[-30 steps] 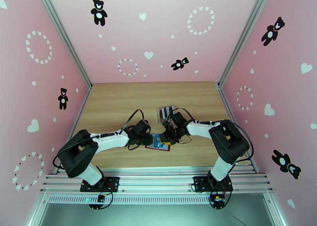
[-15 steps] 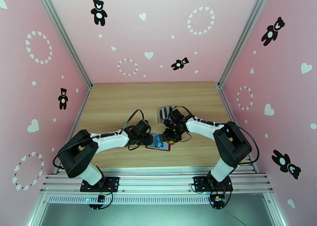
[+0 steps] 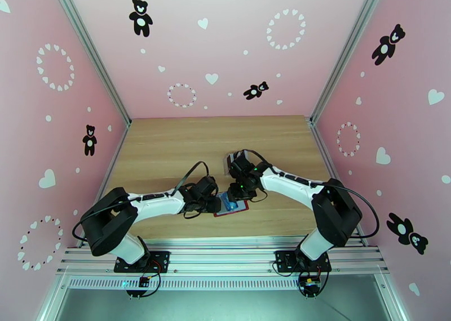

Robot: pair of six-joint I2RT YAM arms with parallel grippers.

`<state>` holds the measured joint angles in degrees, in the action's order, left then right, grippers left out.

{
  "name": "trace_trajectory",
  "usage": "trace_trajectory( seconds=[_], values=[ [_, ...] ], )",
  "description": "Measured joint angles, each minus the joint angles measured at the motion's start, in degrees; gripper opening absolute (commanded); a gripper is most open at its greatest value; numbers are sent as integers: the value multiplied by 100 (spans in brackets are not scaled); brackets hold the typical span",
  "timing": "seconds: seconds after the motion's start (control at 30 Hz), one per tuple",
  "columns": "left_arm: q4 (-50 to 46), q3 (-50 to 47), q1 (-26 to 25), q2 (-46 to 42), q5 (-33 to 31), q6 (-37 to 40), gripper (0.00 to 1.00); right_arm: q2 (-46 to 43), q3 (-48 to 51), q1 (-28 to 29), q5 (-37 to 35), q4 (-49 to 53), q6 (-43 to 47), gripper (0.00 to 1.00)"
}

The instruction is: Put the credit cards into the card holder

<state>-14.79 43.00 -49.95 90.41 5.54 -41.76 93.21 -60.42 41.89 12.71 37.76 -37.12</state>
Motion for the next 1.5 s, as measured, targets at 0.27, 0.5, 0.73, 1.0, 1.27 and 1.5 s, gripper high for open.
trace_trajectory(
  seconds=[0.27, 0.5, 0.73, 1.0, 1.27, 1.5],
  values=[
    [-44, 2, -4, 0, -50, -15, 39, 92, 0, 11, -149, -31, 11, 40],
    [-76, 2, -9, 0, -90, -13, 36, 396, 0, 70, -205, -76, 11, 39],
    [-87, 2, -9, 0, -92, -15, 35, 496, -13, 87, -212, -155, 7, 39],
    [-87, 2, -9, 0, -90, -37, 34, 682, -57, 122, -212, -197, 9, 38],
    [-107, 2, -9, -9, -87, -59, 33, 745, -212, 186, -203, -216, 9, 37],
    [-109, 0, -9, -9, -85, -59, 32, 809, -247, 240, -192, -243, 4, 37]
  ],
)
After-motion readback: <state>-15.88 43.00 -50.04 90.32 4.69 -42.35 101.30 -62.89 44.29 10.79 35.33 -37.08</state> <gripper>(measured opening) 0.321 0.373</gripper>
